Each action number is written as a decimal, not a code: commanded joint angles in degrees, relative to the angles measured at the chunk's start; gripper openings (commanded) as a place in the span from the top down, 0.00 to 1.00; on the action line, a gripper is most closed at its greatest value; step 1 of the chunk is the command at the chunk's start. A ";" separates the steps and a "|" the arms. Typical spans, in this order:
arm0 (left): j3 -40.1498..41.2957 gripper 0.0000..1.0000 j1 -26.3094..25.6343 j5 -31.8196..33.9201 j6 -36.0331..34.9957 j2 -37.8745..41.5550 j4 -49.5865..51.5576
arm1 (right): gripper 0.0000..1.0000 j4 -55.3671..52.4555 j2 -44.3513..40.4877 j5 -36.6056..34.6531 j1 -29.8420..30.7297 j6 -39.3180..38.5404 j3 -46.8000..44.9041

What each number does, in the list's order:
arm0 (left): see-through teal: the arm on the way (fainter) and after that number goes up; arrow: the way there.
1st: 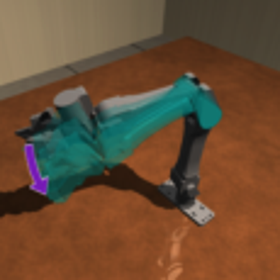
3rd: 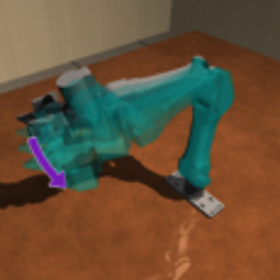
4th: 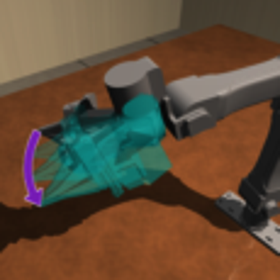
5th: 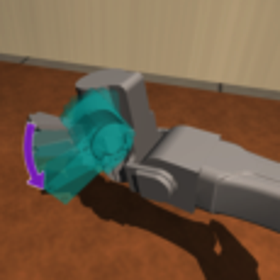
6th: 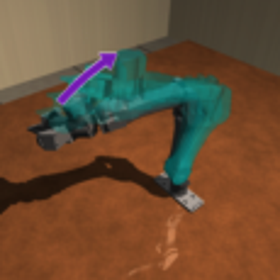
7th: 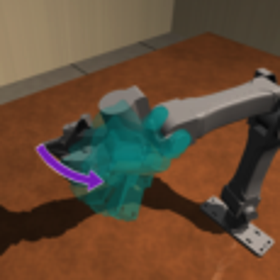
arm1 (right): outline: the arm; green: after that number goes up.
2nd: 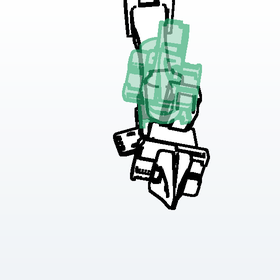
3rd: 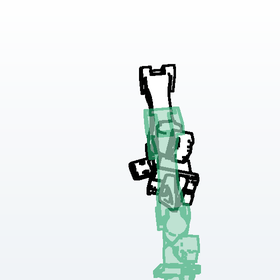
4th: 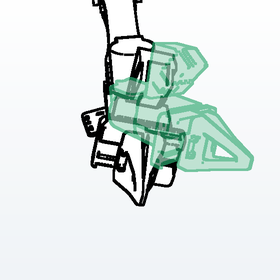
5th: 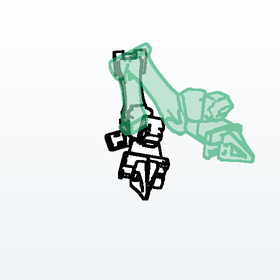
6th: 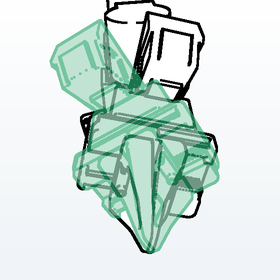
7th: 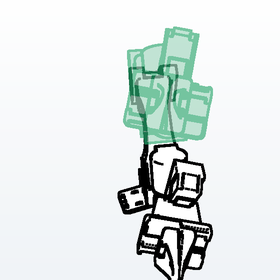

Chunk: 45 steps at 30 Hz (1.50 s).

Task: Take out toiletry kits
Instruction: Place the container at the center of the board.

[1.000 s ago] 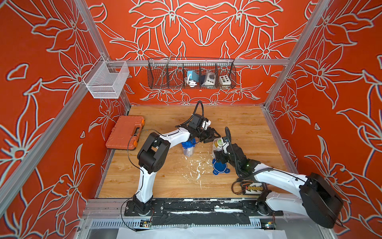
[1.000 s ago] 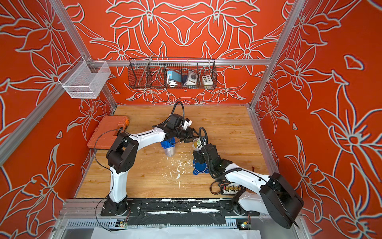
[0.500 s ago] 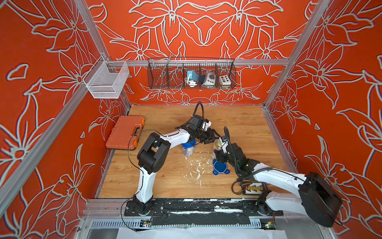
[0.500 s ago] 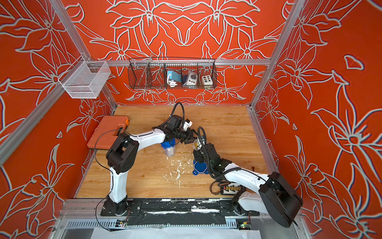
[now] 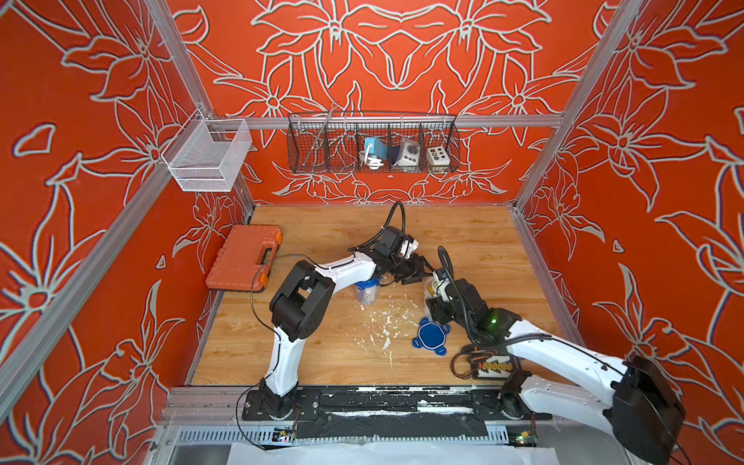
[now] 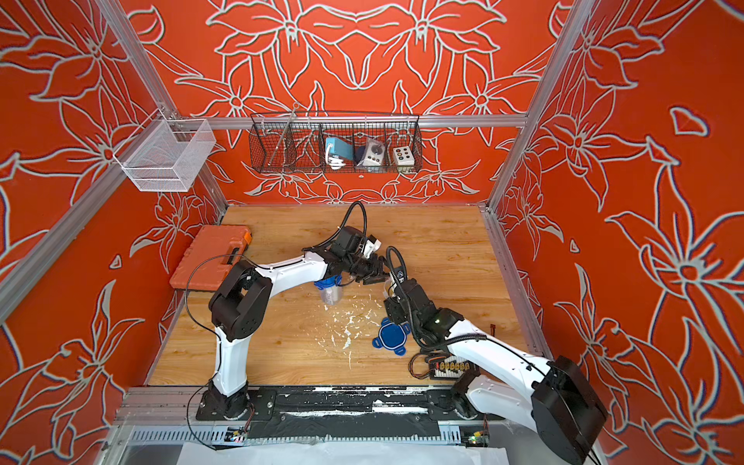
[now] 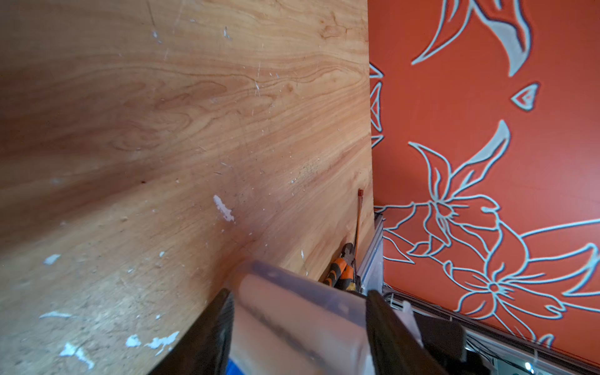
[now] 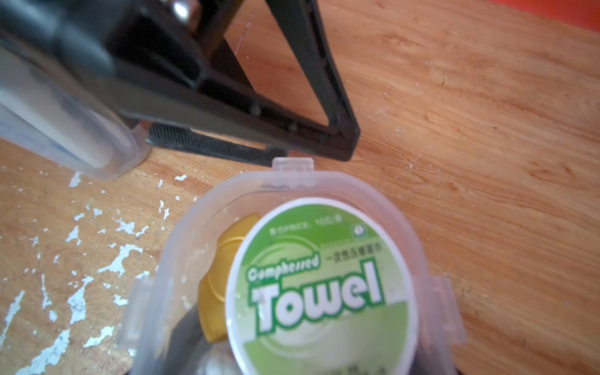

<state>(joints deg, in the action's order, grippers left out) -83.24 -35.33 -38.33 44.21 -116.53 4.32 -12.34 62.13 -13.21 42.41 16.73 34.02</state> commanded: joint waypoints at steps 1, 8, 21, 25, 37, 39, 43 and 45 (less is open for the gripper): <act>-1.02 0.40 0.26 3.58 -1.58 -0.29 2.54 | 0.27 -11.55 0.15 -4.07 -0.24 3.98 6.38; -6.96 0.41 0.35 9.43 -4.85 -1.09 3.76 | 0.27 -20.76 1.55 -2.72 -1.68 4.93 10.99; -17.17 0.56 1.62 9.38 -7.33 -12.52 0.93 | 0.29 -37.99 18.34 13.41 -15.31 3.28 29.28; -19.76 0.59 2.09 8.79 -7.49 -16.44 1.41 | 0.29 -38.22 25.06 15.47 -15.78 1.12 33.53; -20.30 0.61 3.15 10.70 -7.47 -20.01 2.72 | 0.28 -40.22 40.90 16.80 -16.57 -1.97 44.05; -20.38 0.61 3.34 10.82 -7.46 -20.22 2.73 | 0.29 -39.87 42.32 17.31 -16.67 -2.10 44.65; -20.62 0.61 3.42 10.73 -7.48 -20.71 2.54 | 0.29 -41.34 44.96 18.22 -16.76 -2.81 46.59; -20.73 0.60 3.43 10.73 -7.45 -21.02 2.63 | 0.28 -41.88 45.96 18.23 -16.75 -2.89 46.92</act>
<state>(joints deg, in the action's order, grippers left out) -102.63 -32.23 -28.10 37.28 -136.22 7.03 -51.66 106.63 4.08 25.85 15.09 79.66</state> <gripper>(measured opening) 0.397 0.717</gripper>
